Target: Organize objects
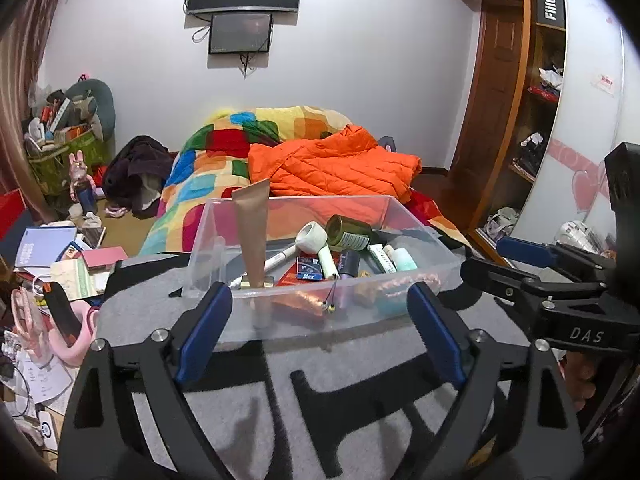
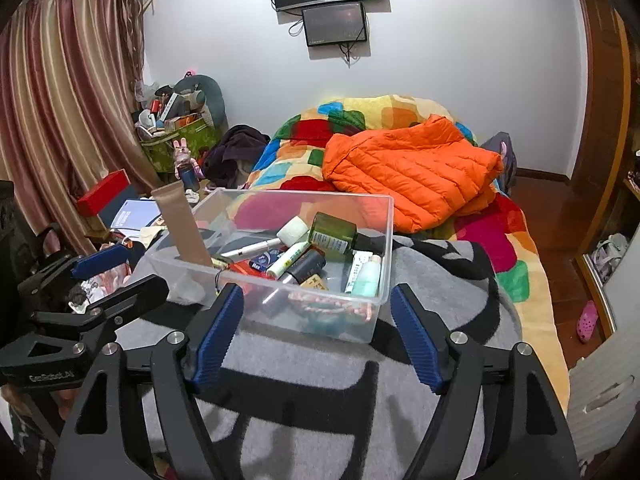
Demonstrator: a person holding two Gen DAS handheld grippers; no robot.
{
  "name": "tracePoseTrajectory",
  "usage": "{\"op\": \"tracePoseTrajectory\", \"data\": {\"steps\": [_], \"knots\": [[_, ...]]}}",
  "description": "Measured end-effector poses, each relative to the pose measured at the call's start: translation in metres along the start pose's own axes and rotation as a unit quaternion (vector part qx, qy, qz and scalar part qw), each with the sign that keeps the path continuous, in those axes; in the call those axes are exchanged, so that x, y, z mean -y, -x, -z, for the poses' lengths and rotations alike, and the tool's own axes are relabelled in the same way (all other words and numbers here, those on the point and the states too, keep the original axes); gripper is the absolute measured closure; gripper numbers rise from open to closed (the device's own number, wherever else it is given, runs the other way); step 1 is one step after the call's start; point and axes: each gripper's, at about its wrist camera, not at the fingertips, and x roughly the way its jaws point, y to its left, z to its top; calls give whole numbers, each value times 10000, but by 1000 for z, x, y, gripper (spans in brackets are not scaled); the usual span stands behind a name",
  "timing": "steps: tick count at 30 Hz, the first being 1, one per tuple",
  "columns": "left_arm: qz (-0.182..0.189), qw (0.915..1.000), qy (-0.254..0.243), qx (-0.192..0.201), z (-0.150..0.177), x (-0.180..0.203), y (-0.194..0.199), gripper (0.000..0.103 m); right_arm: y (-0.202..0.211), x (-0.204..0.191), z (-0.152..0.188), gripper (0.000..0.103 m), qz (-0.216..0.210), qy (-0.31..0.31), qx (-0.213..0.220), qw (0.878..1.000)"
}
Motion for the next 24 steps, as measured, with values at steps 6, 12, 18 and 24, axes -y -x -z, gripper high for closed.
{"op": "tracePoseTrajectory", "data": {"steps": [6, 12, 18, 24], "knots": [[-29, 10000, 15, -28, 13, 2, 4, 11, 4, -5, 12, 30, -56, 25, -11, 10000], [-62, 9999, 82, -80, 20, 2, 3, 10, 6, -7, 18, 30, -80, 52, -2, 10000], [-94, 9998, 146, -110, 22, 0, 2, 10, 5, -7, 18, 30, -122, 66, -22, 9999], [-107, 9997, 168, -124, 22, 0, 0, 10, 2, -8, 20, 30, -141, 85, -54, 9998]]}}
